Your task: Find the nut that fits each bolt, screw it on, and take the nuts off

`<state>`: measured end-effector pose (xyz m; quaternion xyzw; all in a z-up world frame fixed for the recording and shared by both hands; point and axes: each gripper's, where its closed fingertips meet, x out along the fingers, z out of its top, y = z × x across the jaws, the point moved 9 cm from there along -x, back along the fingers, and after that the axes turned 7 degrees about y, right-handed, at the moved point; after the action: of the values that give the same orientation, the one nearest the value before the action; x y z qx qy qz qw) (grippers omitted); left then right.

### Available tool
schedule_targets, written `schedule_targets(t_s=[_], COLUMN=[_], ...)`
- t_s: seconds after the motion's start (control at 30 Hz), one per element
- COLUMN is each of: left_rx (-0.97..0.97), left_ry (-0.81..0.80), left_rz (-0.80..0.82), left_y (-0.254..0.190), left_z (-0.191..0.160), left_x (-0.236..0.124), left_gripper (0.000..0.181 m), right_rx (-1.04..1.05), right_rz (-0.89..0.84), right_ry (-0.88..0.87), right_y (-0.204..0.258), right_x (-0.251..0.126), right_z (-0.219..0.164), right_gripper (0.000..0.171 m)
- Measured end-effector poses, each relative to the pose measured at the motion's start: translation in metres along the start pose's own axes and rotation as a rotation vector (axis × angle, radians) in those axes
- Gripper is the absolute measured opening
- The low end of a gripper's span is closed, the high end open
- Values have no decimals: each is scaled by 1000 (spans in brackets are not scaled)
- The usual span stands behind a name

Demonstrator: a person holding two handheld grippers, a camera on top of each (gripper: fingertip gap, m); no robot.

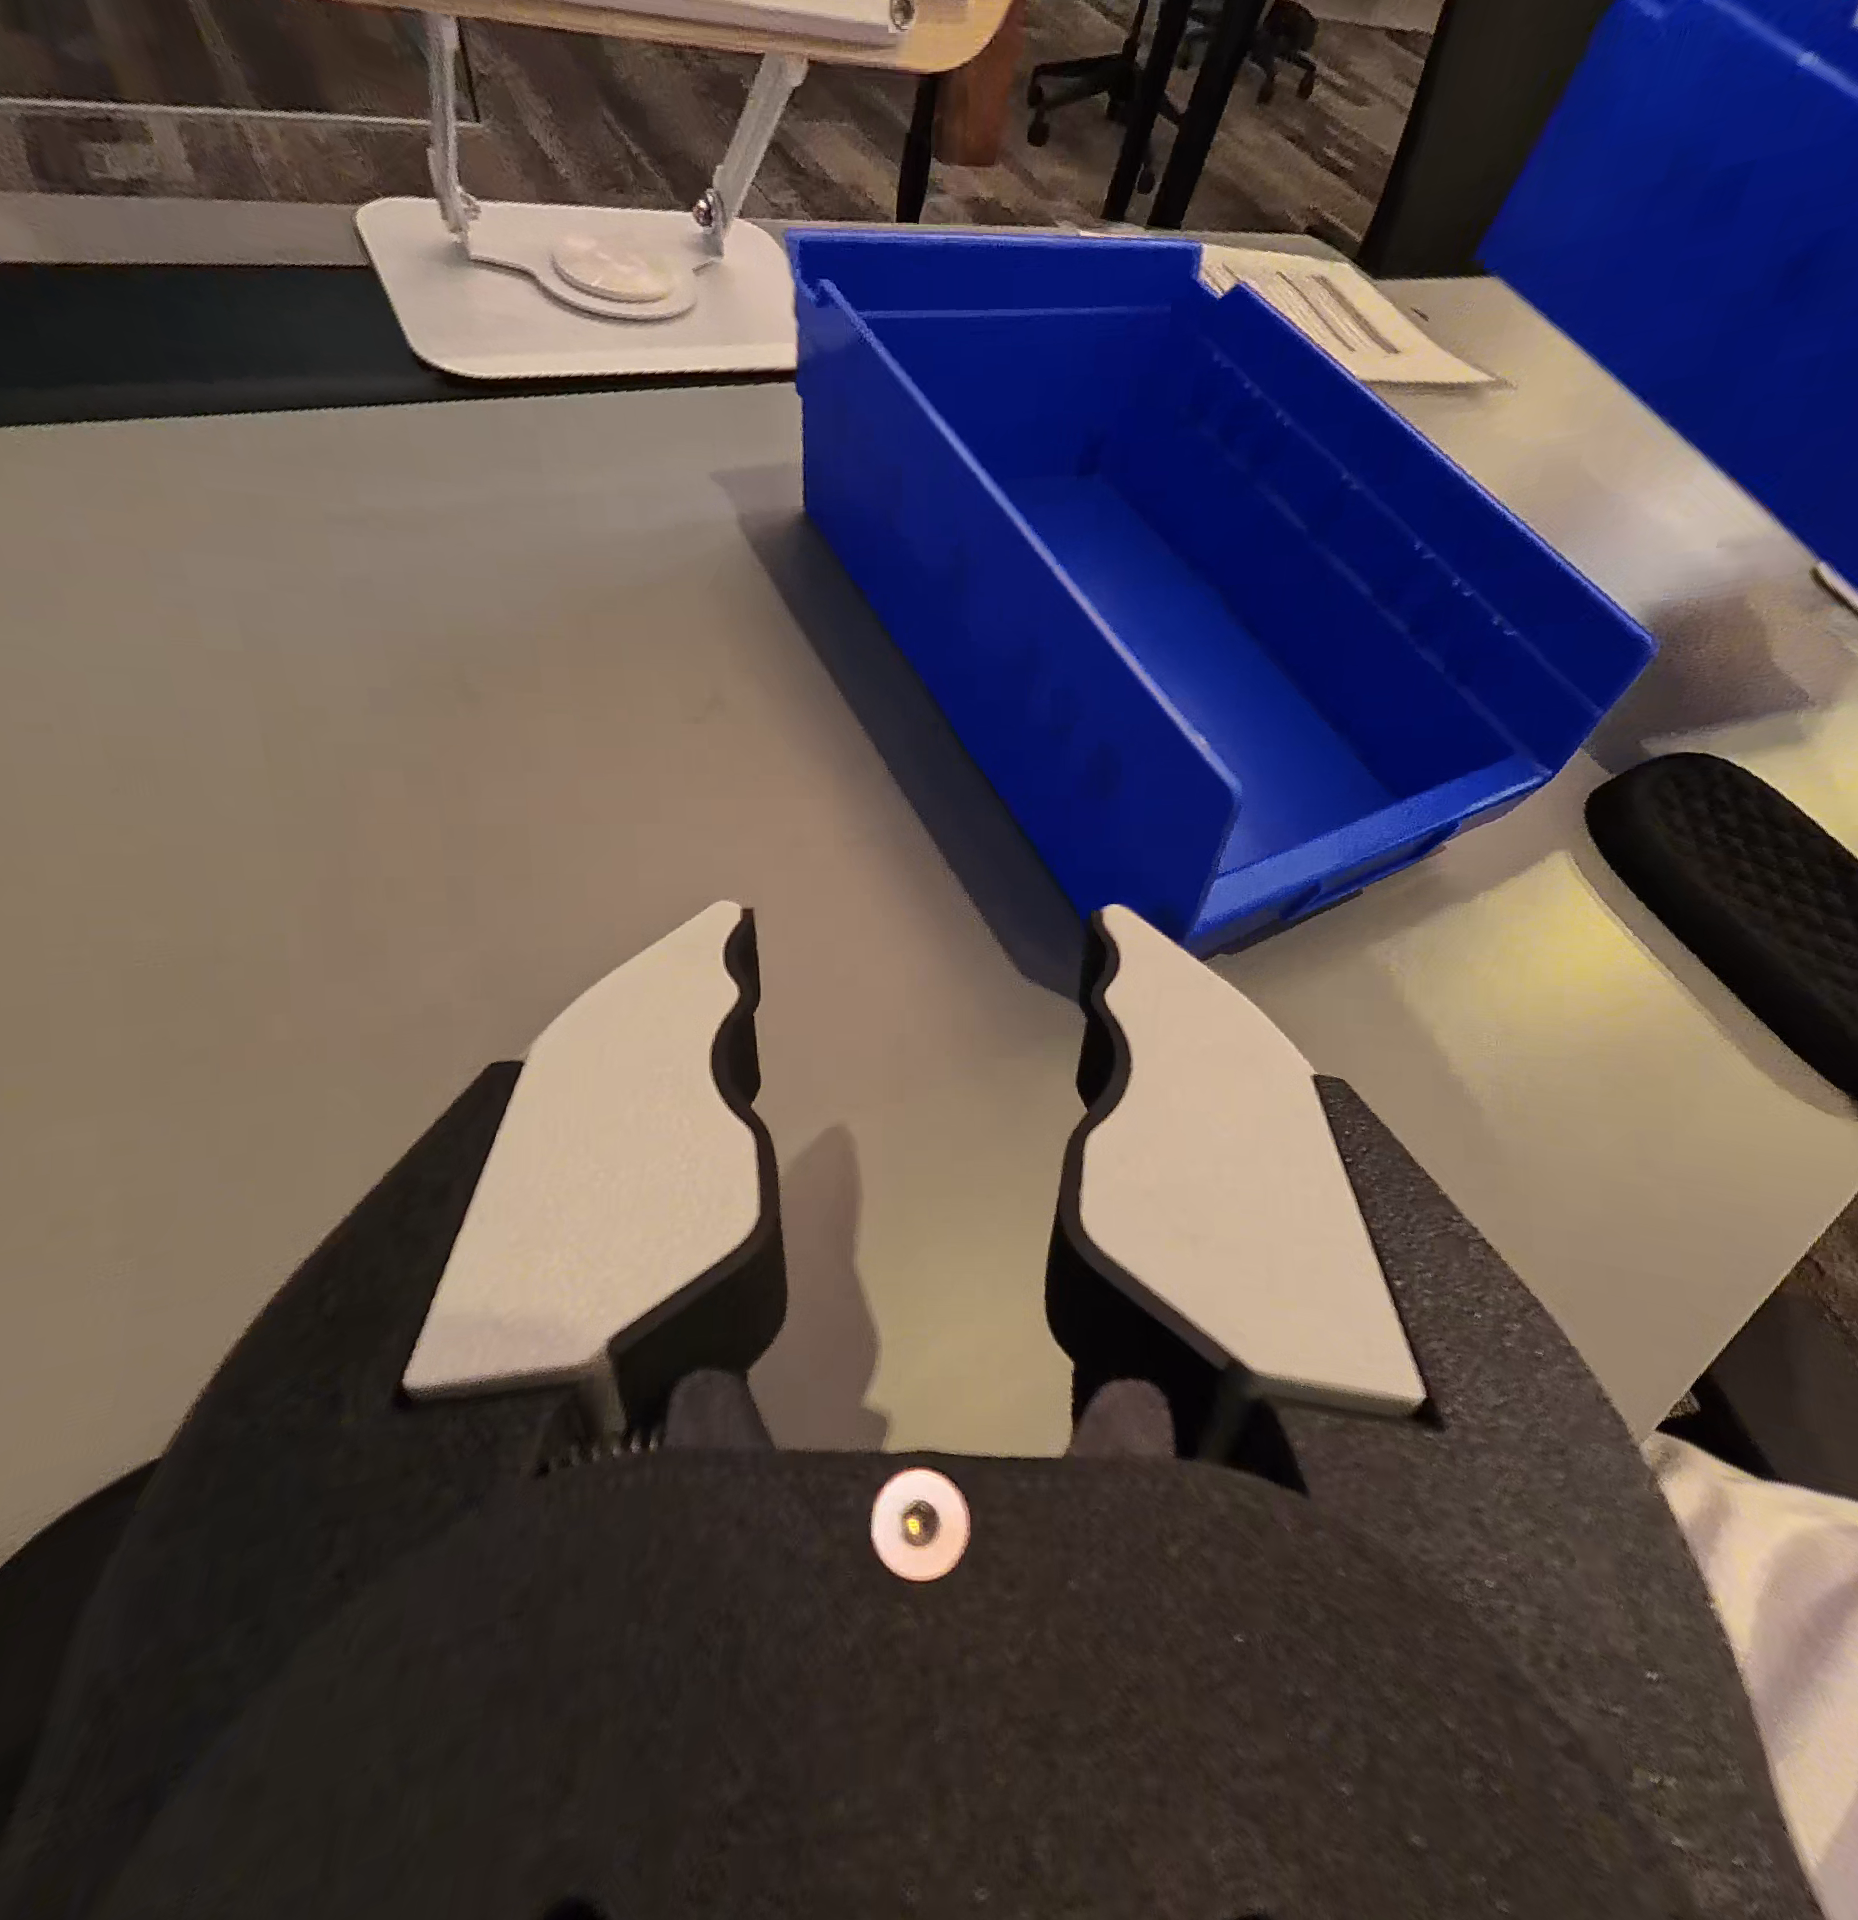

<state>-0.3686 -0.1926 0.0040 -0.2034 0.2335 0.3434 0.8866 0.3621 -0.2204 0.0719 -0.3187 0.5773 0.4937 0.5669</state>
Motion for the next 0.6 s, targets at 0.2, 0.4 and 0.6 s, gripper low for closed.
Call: schedule_targets(t_s=[0.2, 0.4, 0.6], left_rx=[-45, -77, -118], left_ry=[-35, -68, -80], left_rz=[16, 61, 131], left_y=[17, 37, 60], left_z=[-8, -16, -30], left_x=[-17, -46, -77], left_gripper=[59, 59, 59], right_rx=[-97, -259, -458], right_rz=[-25, -19, 71], right_ry=[-24, -14, 48], right_y=[89, 224, 380], right_x=[-49, -50, -8], right_z=[29, 64, 88], right_gripper=[6, 6, 6])
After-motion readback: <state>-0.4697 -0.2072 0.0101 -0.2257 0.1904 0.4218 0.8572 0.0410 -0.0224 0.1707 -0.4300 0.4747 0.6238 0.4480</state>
